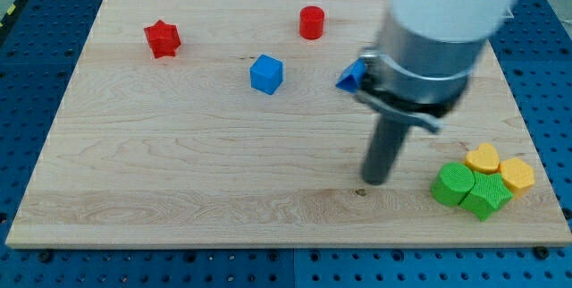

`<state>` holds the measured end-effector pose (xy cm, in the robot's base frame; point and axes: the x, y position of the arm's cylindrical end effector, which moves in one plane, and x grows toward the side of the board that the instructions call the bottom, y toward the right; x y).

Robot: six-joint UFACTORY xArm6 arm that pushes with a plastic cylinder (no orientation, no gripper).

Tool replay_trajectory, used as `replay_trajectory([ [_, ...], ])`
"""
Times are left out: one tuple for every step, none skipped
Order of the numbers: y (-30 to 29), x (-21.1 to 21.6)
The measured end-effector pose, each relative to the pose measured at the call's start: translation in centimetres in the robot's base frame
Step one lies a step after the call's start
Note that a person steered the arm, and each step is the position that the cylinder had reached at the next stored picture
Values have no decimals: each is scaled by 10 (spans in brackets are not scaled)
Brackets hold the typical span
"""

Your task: Move your hand to the top left of the blue cube

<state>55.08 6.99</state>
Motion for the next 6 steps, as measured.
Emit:
replay_trajectory([
  [-73, -21],
  [-140, -62],
  [-173, -115],
  [-162, -169],
  [-145, -194],
  [-145, -194],
])
